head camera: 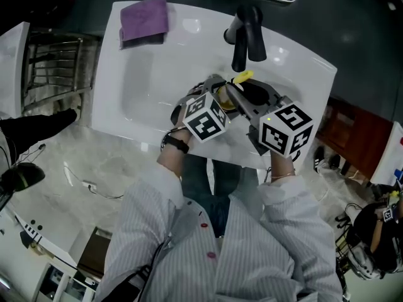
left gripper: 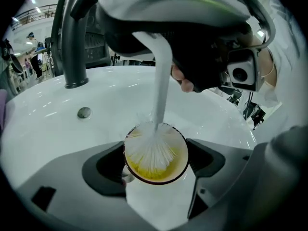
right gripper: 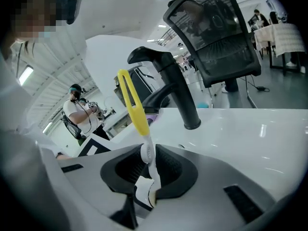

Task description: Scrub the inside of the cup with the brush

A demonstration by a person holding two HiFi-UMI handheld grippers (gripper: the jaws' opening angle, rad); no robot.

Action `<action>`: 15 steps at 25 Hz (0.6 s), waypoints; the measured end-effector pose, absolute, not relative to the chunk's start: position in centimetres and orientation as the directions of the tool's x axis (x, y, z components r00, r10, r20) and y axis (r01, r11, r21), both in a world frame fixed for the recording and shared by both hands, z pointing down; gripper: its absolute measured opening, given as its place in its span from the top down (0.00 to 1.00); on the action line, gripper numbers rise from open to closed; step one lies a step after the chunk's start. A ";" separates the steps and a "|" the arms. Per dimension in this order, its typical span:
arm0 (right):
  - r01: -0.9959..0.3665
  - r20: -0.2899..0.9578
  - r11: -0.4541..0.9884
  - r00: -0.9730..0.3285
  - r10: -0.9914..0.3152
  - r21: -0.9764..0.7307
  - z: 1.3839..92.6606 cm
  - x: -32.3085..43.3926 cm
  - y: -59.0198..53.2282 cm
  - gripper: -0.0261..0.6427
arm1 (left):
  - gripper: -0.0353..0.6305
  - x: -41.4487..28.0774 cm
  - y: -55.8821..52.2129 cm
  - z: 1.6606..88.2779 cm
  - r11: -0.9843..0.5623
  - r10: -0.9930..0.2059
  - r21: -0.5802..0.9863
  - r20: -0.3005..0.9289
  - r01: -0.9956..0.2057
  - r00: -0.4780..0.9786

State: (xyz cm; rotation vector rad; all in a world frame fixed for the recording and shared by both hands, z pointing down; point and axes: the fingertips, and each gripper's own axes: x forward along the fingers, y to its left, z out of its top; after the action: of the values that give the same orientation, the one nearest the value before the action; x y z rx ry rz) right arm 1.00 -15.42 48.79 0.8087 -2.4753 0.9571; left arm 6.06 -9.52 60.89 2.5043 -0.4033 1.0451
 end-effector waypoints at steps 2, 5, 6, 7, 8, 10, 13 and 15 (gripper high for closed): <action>-0.647 0.517 0.592 -0.754 -0.405 -0.480 49.0 1.5 -15.9 0.85 | 0.35 6.0 -9.5 60.9 -0.882 -0.112 0.242 0.727 -0.405 0.678; -0.679 0.520 0.549 -0.731 -0.443 -0.487 49.5 3.3 -16.3 0.86 | 0.35 6.0 -9.5 60.9 -0.882 -0.112 0.241 0.727 -0.405 0.677; -0.685 0.516 0.530 -0.727 -0.453 -0.500 49.7 3.9 -16.4 0.86 | 0.35 6.0 -9.5 60.9 -0.882 -0.112 0.240 0.727 -0.404 0.677; -0.690 0.514 0.512 -0.723 -0.461 -0.512 49.8 4.6 -16.4 0.86 | 0.35 6.1 -9.5 61.0 -0.883 -0.111 0.240 0.728 -0.403 0.677; -0.695 0.515 0.498 -0.719 -0.467 -0.519 50.0 5.2 -16.3 0.86 | 0.35 6.1 -9.5 61.0 -0.883 -0.111 0.240 0.728 -0.402 0.677; -0.700 0.518 0.482 -0.714 -0.471 -0.527 50.1 6.3 -15.9 0.87 | 0.35 6.1 -9.4 61.0 -0.884 -0.111 0.240 0.728 -0.402 0.677; -0.689 0.513 0.477 -0.725 -0.460 -0.545 50.1 7.2 -14.7 0.87 | 0.35 6.1 -9.2 61.0 -0.884 -0.112 0.239 0.728 -0.403 0.676; -0.678 0.512 0.466 -0.735 -0.444 -0.568 50.0 7.4 -13.9 0.87 | 0.35 6.1 -9.3 61.1 -0.883 -0.110 0.242 0.727 -0.403 0.678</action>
State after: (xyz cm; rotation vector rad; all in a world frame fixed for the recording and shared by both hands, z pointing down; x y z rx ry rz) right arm 7.39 -13.88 50.03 0.9569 -2.4258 1.1366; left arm 6.14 -9.26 61.05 2.5074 -0.4019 1.0510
